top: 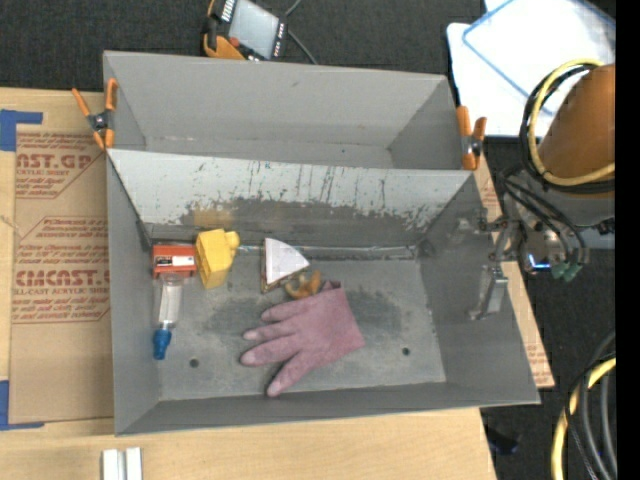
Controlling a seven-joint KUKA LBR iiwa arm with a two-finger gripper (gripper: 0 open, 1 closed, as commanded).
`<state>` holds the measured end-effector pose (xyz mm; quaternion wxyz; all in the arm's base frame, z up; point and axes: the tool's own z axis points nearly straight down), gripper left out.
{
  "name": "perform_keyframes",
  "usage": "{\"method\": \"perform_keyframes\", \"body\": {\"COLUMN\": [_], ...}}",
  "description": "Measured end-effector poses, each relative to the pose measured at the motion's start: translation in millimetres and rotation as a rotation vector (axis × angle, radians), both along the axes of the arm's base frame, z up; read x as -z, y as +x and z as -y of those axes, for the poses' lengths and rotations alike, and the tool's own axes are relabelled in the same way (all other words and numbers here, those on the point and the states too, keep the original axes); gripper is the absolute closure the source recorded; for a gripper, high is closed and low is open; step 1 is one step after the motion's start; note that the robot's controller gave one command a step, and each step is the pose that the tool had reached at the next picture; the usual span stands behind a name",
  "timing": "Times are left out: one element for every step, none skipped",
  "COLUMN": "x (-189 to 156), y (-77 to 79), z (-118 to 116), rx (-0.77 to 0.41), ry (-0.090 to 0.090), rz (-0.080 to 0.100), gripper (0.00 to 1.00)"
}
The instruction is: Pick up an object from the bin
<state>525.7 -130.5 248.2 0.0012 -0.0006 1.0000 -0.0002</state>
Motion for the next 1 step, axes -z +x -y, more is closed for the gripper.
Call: {"method": "perform_keyframes", "body": {"x": [0.0], "y": [0.0], "z": [0.0], "rx": [0.000], "ry": [0.000], "rz": [0.000], "gripper": [0.00]}}
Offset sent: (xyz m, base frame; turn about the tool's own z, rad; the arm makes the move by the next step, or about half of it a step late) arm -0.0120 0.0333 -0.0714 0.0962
